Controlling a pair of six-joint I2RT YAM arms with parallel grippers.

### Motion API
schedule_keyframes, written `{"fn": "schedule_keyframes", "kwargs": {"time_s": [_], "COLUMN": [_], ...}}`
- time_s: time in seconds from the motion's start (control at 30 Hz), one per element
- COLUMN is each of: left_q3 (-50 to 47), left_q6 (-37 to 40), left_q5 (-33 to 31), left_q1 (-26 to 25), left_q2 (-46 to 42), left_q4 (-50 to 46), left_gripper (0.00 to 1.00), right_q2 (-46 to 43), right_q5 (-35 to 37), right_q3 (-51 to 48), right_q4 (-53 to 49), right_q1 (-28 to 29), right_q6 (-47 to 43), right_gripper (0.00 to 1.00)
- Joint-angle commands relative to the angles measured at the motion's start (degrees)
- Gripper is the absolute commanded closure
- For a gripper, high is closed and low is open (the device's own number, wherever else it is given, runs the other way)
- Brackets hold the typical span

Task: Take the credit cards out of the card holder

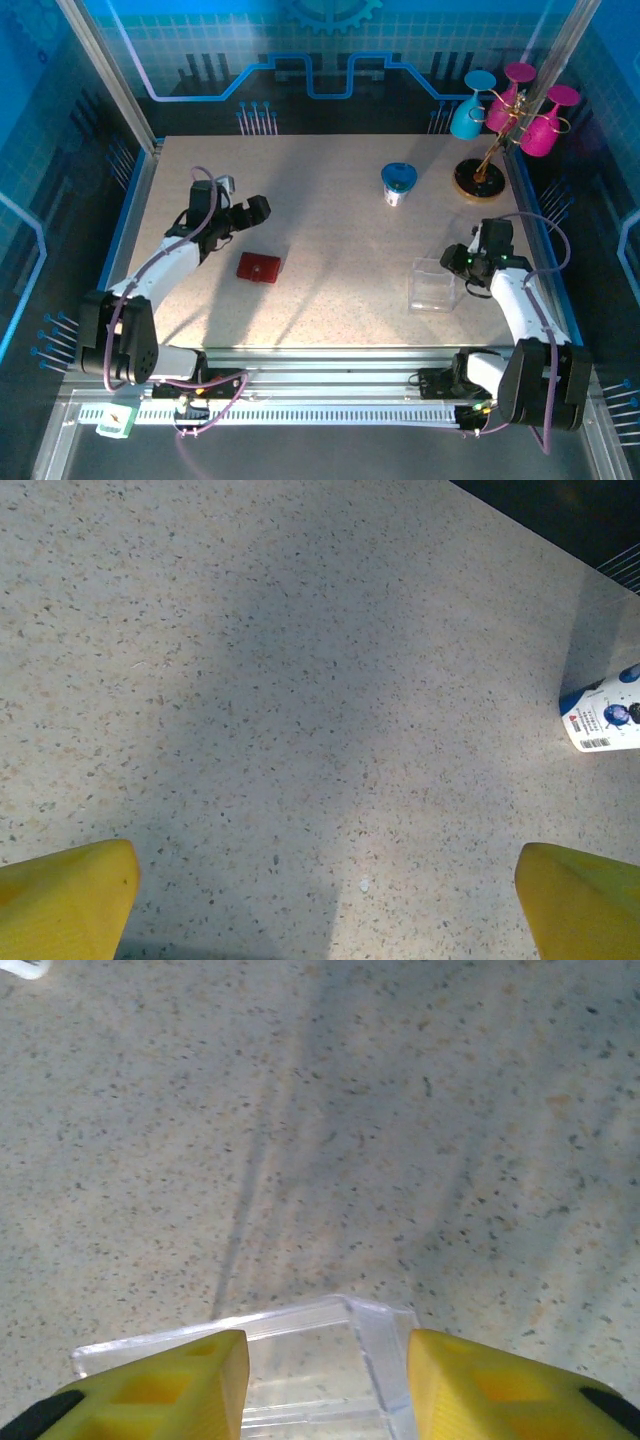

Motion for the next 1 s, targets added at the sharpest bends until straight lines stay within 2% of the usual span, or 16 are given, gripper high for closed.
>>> {"fn": "schedule_keyframes", "kwargs": {"time_s": [0.0, 0.33, 0.77, 0.97], "left_q3": [2.1, 3.5, 6.2, 7.5], "left_q6": [-2.5, -4.2, -6.5, -6.7], "left_q5": [1.9, 2.9, 5.4, 5.6], "left_q1": [-0.2, -0.2, 0.4, 0.4], "left_q2": [1.2, 3.8, 7.3, 7.8], "left_q4": [-0.1, 0.5, 1.4, 0.1], "left_gripper": [0.02, 0.02, 0.02, 0.02], "right_q2": [-0.2, 1.4, 2.8, 3.6], "right_q5": [0.5, -0.1, 0.6, -0.1], "right_q3": [-1.5, -2.6, -3.2, -3.4], "right_q4": [0.1, 2.5, 5.3, 6.2], "right_q1": [-1.1, -1.3, -1.3, -1.2], "right_q6": [0.4, -1.3, -2.7, -2.9], "right_gripper": [0.55, 0.71, 0.74, 0.81]}}
